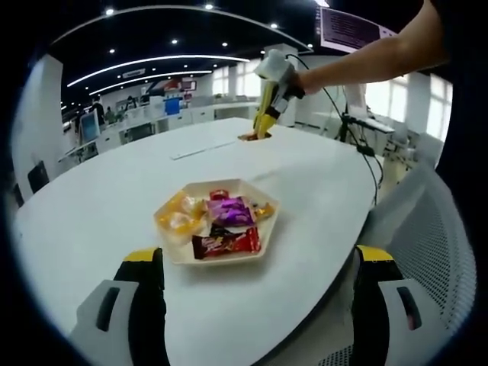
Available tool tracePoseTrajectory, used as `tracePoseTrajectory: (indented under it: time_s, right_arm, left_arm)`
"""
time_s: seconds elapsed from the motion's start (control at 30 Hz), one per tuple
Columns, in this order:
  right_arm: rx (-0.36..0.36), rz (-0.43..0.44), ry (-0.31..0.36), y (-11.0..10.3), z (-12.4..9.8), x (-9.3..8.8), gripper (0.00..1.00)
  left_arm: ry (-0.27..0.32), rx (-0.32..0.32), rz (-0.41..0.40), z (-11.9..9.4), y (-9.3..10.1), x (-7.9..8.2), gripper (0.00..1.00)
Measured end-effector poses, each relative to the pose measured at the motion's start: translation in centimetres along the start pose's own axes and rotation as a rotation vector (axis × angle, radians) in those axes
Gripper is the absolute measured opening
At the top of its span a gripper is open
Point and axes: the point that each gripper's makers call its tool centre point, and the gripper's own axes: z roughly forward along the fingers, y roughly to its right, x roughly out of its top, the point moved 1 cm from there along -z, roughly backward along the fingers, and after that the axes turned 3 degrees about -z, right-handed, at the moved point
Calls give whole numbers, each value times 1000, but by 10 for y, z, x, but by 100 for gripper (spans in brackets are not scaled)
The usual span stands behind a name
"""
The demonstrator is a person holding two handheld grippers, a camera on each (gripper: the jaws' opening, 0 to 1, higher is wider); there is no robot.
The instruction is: Place the target food into the container with the food tongs after gripping and lifting it, then release it inside without dropping or visibly crushing the food.
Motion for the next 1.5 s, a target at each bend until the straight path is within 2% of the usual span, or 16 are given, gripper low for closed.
tracePoseTrajectory:
  time_s: [0.23,0.5,0.83,1.3,1.5]
  right_arm:
    - [8,-12,13,-16,8,22,21]
    - [28,-31,49,-48,24,52,22]
    - [54,-47,96,-76,38,87,22]
    - [98,-126,134,-122,52,136,22]
    - [112,-162,148,-134,54,149,22]
  left_arm:
    - [12,4,5,-1,0,3,99]
    - [17,0,11,-1,0,3,99]
    - [16,-5,18,-1,1,2,98]
    - [19,-6,20,-2,1,3,98]
    - [17,-6,25,-1,2,2,98]
